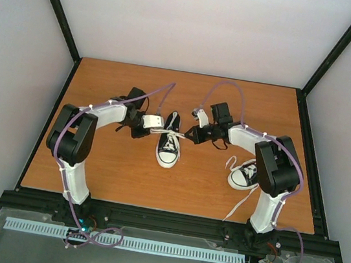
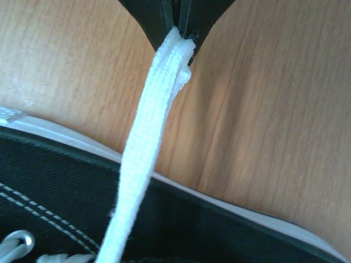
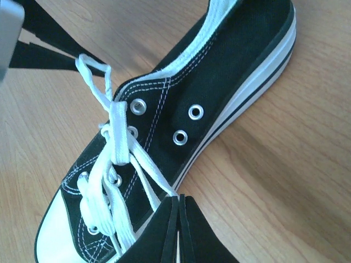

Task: Tie the shoes
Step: Tie the shoelace on the shoe.

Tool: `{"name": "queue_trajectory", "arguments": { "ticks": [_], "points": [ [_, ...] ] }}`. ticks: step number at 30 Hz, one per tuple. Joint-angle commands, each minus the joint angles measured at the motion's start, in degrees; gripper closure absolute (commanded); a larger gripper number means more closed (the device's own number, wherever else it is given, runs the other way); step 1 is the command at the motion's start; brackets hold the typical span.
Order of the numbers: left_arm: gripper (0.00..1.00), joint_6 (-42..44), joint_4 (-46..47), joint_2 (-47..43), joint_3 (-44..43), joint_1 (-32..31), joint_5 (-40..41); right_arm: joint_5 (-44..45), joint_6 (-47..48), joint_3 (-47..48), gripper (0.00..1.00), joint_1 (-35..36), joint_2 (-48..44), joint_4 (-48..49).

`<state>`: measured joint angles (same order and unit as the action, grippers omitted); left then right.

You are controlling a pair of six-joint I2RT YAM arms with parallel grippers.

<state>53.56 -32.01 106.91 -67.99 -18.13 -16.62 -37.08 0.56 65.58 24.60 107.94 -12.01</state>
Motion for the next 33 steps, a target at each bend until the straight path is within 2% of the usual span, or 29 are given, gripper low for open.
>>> {"name": "queue_trajectory", "arguments": {
  "ticks": [1, 8, 11, 16, 22, 24, 27, 30, 33],
  "points": [
    [0.99, -1.17, 1.51, -0.72, -0.32, 1.07, 3.76, 1.58, -1.43, -2.1, 0.97, -0.69, -1.86, 1.98],
    [0.99, -1.09, 1.71, 0.21, -0.21, 1.43, 4.27, 1.57, -2.58, -3.45, 0.97, -1.3, -2.47, 2.53],
    [0.99, 0.2, -0.62, -0.77, -0.56, 1.43, -0.94, -1.21, -2.67, -1.02, 0.97, -0.7, -1.9, 1.67],
    [0.65, -1.09, -3.21, -4.03, -3.22, 1.43, -7.17, -3.89, -2.99, 2.49, 0.97, 0.7, -0.16, 2.28],
    [0.4, 5.4, -15.01, -6.3, -9.64, 1.95, -10.13, -4.38, -2.94, 5.58, 0.97, 0.71, -0.09, 1.66],
    [0.35, 5.78, -17.3, -7.72, -11.68, 1.91, -13.33, -4.32, -2.83, 6.13, 0.97, 0.67, -0.13, 1.25],
    [0.35, -4.6, -11.52, -9.28, -13.06, 0.69, -18.22, -5.03, -3.09, 6.74, 0.97, 0.71, 0.42, 0.99],
    [0.36, -16.81, -1.57, -7.34, -11.25, -4.46, -13.14, -5.5, -4.09, 6.96, 0.97, 0.71, 0.62, 1.53],
    [0.35, -23.55, 2.03, -4.09, -11.62, -7.1, -10.4, -4.71, -5.19, 6.74, 0.97, 0.71, 0.27, 2.26]
  ]
}}
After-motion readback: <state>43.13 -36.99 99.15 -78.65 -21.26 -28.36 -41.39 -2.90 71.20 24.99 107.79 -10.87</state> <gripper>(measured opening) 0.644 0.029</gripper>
